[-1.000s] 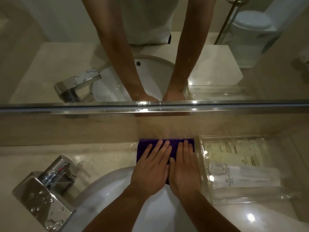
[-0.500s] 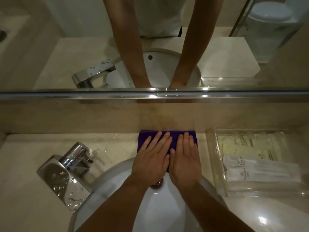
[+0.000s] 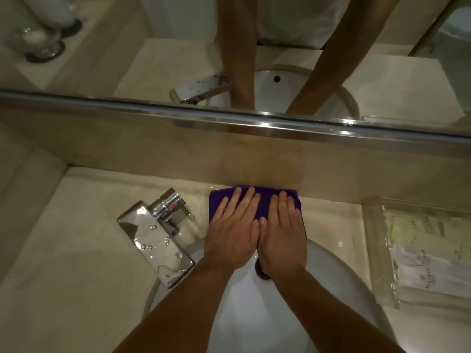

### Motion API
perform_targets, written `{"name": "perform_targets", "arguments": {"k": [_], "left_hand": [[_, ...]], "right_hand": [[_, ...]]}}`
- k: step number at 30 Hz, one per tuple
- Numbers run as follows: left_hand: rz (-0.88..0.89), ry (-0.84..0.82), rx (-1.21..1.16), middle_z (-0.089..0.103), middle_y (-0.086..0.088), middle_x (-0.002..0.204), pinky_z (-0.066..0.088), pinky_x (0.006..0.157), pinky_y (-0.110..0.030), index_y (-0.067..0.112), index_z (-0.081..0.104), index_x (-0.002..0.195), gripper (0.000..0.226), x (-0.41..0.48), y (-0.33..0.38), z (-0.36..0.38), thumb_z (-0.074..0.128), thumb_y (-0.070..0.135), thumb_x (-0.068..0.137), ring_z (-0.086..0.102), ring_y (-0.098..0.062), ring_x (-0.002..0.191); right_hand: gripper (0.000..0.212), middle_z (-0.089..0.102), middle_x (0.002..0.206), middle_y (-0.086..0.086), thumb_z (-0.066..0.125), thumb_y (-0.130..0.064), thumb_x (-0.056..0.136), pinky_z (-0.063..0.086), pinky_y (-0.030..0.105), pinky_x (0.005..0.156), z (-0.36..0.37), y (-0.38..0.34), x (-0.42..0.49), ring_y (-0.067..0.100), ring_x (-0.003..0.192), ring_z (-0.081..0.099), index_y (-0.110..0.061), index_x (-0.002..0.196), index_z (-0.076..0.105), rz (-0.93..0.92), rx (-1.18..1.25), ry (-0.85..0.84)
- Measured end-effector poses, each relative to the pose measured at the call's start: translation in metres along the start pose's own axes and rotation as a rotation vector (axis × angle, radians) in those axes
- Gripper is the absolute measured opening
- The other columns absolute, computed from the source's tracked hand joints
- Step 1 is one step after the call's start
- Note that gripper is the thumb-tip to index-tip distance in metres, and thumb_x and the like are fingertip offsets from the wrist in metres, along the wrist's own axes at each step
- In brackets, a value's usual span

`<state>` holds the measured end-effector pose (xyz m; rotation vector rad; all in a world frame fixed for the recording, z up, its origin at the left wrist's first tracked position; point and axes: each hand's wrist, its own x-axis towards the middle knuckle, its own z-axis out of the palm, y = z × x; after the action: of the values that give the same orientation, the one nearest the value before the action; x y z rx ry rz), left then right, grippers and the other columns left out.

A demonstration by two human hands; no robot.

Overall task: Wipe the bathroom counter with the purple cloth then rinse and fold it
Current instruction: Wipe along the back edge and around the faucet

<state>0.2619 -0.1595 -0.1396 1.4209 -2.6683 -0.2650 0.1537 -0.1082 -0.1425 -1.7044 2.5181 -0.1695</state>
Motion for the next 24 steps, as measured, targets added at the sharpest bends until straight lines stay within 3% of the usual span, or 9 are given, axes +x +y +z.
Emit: {"name": "perform_targets", "arguments": {"k": [7, 12, 19, 24], "left_hand": [[-0.118, 0.064, -0.004, 0.037, -0.003, 0.156, 0.021, 0.120, -0.042, 0.015, 0.040, 0.149, 0.055, -0.010, -0.012, -0.006, 0.024, 0.036, 0.101, 0.030, -0.021, 0.146], [-0.211, 0.113, 0.002, 0.045, -0.004, 0.151, 0.028, 0.116, -0.043, 0.014, 0.048, 0.144, 0.055, -0.016, -0.019, -0.006, 0.027, 0.035, 0.099, 0.038, -0.023, 0.142], [-0.318, 0.187, -0.024, 0.054, -0.005, 0.144, 0.037, 0.109, -0.042, 0.013, 0.055, 0.138, 0.054, -0.019, -0.023, -0.004, 0.029, 0.034, 0.096, 0.045, -0.026, 0.137], [-0.347, 0.227, -0.016, 0.055, -0.007, 0.142, 0.027, 0.109, -0.041, 0.010, 0.056, 0.137, 0.054, -0.020, -0.028, -0.004, 0.034, 0.030, 0.092, 0.047, -0.029, 0.136]], "right_hand": [[0.051, 0.049, 0.147, 0.020, 0.041, -0.024, 0.098, 0.033, 0.047, 0.114, 0.005, -0.019, 0.004, 0.035, 0.135, 0.049, -0.001, 0.143, 0.048, -0.112, 0.007, 0.063], [0.058, 0.050, 0.147, 0.019, 0.025, -0.032, 0.098, 0.036, 0.047, 0.114, 0.006, -0.028, 0.009, 0.034, 0.135, 0.049, -0.002, 0.144, 0.047, -0.198, -0.003, 0.028], [0.058, 0.053, 0.142, 0.021, 0.026, -0.031, 0.097, 0.042, 0.050, 0.109, 0.009, -0.035, 0.015, 0.037, 0.130, 0.053, 0.000, 0.140, 0.051, -0.318, 0.006, 0.062], [0.057, 0.057, 0.138, 0.023, 0.029, -0.029, 0.096, 0.046, 0.051, 0.105, 0.009, -0.039, 0.021, 0.038, 0.125, 0.058, 0.002, 0.136, 0.055, -0.404, 0.020, 0.097]]}}
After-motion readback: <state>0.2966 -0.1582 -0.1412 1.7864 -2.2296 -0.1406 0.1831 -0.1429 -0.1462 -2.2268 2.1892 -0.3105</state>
